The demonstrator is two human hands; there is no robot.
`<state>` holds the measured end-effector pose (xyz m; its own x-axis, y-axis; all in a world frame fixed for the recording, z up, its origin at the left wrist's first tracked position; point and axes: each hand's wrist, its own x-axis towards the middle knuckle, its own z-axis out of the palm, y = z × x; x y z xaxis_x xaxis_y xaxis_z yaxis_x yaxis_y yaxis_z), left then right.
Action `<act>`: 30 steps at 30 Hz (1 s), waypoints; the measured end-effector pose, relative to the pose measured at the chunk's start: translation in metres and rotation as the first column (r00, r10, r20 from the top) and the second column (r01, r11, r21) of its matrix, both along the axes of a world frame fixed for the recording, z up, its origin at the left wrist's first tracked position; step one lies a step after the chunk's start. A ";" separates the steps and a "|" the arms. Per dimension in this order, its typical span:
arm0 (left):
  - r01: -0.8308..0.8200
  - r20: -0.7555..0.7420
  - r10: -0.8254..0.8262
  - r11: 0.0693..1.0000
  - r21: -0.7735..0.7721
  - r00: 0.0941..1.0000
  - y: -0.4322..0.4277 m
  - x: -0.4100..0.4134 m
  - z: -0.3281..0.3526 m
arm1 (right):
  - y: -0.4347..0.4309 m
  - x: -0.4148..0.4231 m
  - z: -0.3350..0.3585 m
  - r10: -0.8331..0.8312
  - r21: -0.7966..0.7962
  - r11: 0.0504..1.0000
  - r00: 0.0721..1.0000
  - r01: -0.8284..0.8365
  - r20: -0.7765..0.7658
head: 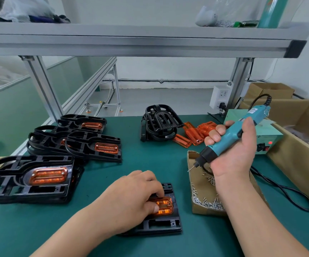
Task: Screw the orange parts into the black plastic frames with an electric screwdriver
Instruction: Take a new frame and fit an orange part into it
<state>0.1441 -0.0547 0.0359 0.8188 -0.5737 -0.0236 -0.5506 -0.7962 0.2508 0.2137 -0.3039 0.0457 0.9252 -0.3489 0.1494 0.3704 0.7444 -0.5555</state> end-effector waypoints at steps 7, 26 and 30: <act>0.002 0.121 0.017 0.988 -0.154 0.992 -0.010 -0.002 0.007 | -0.016 -0.003 0.006 -0.061 0.000 0.998 0.998 0.061 0.018; 0.265 0.147 -0.279 0.958 0.109 0.949 -0.135 0.017 0.005 | -0.042 -0.003 -0.003 -0.203 0.103 0.972 0.977 0.209 -0.062; 0.308 0.097 -0.317 0.947 0.094 0.943 -0.135 0.023 0.006 | -0.039 -0.002 -0.005 -0.197 0.096 0.974 0.977 0.204 -0.079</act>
<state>0.1674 -0.1898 0.0417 0.5984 -0.8012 0.0018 -0.7955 -0.5940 0.1198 0.2116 -0.3427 0.0412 0.8415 -0.5387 0.0413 0.4816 0.7133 -0.5092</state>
